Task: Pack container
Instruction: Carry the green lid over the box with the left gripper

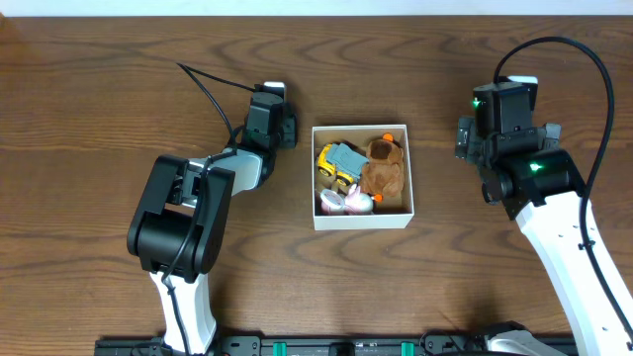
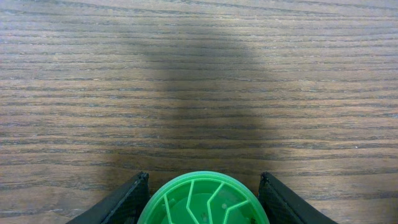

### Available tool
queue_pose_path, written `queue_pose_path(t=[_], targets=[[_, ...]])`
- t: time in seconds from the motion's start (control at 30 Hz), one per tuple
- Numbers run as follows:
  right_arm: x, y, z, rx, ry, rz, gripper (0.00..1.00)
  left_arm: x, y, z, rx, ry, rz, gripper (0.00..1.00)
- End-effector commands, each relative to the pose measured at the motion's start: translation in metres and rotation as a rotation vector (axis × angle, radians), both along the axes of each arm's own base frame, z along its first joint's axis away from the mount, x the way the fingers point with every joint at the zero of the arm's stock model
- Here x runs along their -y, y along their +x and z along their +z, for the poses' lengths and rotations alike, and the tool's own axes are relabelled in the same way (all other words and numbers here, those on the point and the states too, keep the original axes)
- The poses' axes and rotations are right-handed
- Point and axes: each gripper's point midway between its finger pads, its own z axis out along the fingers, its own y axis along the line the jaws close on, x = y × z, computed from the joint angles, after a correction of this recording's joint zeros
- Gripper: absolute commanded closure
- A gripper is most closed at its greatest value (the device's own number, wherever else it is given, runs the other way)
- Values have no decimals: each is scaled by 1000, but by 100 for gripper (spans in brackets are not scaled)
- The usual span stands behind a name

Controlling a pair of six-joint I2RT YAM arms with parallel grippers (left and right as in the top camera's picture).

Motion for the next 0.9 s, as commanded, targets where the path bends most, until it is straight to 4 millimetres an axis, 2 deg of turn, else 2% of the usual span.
queue_pose_path(t=[0.0,0.27,0.4,0.53,0.7,0.87], targets=[[5,-1,7,22,-2,-26,1,-1,5,19,34,0,5,44],[5,-1,7,22,-2,-26,1,-2,3,59,78,-13,6,44],[5,-1,7,22,-2,-26,1,-4,-5,84,85,-15,6,44],[5,-1,7,22,-3,-26,1,-7,-16,117,102,-21,4,44],[5,-1,7,23,-3,-26,1,-8,-44,163,116,-33,-6,44],[5,-1,7,22,-3,-26,1,7,-87,200,111,-35,-70,44]])
